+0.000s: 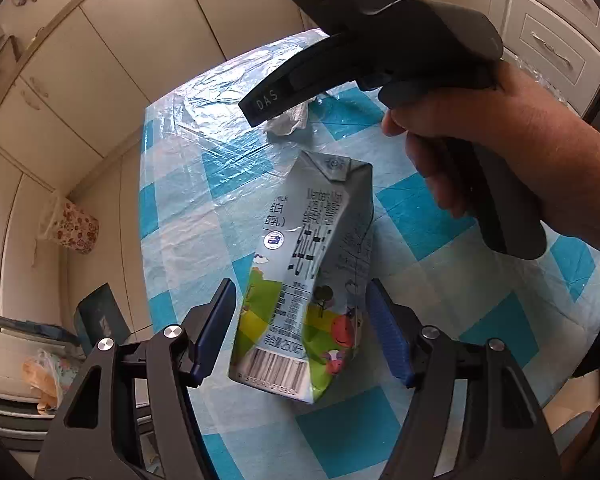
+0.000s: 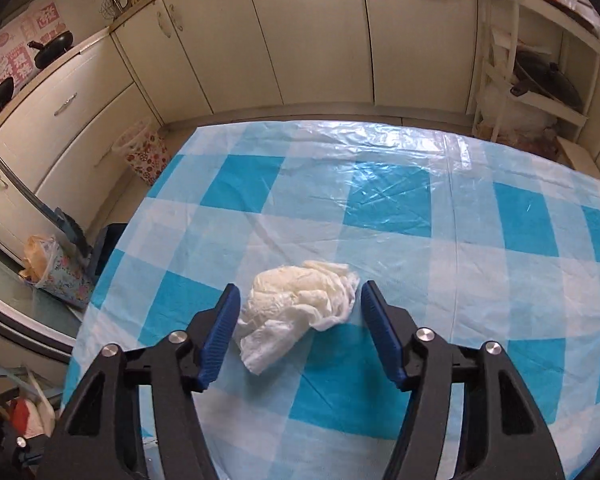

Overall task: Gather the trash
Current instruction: 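Grasp the milk carton with the left gripper while the right gripper grasps the crumpled tissue, then carry the carton and tissue to the yellow bucket and open both grippers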

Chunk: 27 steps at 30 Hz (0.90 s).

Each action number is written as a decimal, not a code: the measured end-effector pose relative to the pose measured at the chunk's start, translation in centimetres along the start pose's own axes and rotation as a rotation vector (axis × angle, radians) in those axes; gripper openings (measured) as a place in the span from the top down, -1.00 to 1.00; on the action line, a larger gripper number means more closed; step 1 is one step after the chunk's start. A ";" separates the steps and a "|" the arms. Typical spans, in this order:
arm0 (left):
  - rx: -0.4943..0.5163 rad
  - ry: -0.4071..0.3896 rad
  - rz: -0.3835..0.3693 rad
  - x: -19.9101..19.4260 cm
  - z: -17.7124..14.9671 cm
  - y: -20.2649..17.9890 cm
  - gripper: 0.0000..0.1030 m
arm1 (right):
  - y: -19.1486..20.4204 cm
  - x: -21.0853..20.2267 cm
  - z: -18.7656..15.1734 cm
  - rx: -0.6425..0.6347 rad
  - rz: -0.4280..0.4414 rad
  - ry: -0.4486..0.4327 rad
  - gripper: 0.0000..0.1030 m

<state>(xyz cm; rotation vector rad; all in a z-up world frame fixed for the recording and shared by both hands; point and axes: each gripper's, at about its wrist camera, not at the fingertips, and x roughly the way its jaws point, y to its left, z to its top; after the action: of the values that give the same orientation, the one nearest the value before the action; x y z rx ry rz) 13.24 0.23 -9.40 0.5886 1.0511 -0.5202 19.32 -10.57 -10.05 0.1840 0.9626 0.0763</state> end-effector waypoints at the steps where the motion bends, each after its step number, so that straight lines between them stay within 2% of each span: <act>1: 0.002 0.002 0.004 0.1 0.1 -0.1 -0.25 | 0.3 0.0 -0.1 -0.023 -0.010 0.001 0.06; 4: 0.007 0.005 0.012 0.4 0.4 -0.5 -0.25 | 0.2 -0.7 -0.5 -0.050 0.008 0.005 0.46; 6: 0.012 0.000 0.016 0.5 0.6 -0.7 -0.23 | -0.5 -1.8 -1.2 -0.038 0.023 -0.001 0.53; 9: 0.022 -0.019 0.033 0.5 1.0 -1.3 -0.12 | -2.6 -4.9 -2.9 0.012 0.056 -0.031 0.54; 12: 0.007 -0.048 0.018 0.0 1.5 -1.8 0.02 | -5.9 -9.1 -5.9 0.061 0.067 -0.055 0.54; 17: -0.059 -0.060 -0.075 -0.4 2.4 -2.5 0.13 | -13.1 -16.4 -11.5 0.152 0.021 -0.073 0.54; 18: -0.078 -0.080 -0.097 -0.9 2.7 -2.7 0.25 | -14.8 -18.2 -12.8 0.176 0.003 -0.079 0.54; 20: -0.103 -0.097 -0.157 -1.6 3.1 -3.3 0.30 | -17.5 -21.3 -14.8 0.222 -0.040 -0.097 0.54; 24: -0.056 -0.080 -0.133 -1.2 3.7 -6.2 0.28 | -22.1 -26.6 -18.3 0.331 -0.100 -0.148 0.54; 27: -0.062 -0.086 -0.113 -1.4 4.3 -7.9 0.28 | -24.3 -28.2 -20.6 0.402 -0.117 -0.174 0.54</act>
<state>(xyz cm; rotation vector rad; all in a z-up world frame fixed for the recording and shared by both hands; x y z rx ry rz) 10.29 -8.23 -8.13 0.4497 1.0192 -0.6049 -14.09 -36.04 -3.37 0.4953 0.8049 -0.2398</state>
